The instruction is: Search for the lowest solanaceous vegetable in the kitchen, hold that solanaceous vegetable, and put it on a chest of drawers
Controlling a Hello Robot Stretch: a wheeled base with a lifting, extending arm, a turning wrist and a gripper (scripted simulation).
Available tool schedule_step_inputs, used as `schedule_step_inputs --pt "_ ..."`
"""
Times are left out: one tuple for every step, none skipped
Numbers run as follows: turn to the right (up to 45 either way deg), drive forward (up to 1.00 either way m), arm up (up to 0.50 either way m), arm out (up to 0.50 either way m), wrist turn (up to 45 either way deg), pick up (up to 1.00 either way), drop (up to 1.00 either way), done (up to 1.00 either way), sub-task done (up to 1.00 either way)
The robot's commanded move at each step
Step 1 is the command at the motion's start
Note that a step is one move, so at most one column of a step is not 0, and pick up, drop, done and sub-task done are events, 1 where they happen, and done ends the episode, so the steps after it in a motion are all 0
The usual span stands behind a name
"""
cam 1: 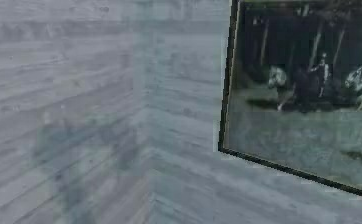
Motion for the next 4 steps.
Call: schedule_step_inputs --pt "45.0 0.00 0.00 0.00 0.0 0.00 0.00 0.00 0.00" --pt "45.0 0.00 0.00 0.00 0.0 0.00 0.00 0.00 0.00" --pt "45.0 0.00 0.00 0.00 0.0 0.00 0.00 0.00 0.00" --pt "39.0 0.00 0.00 0.00 0.0 0.00 0.00 0.00 0.00"
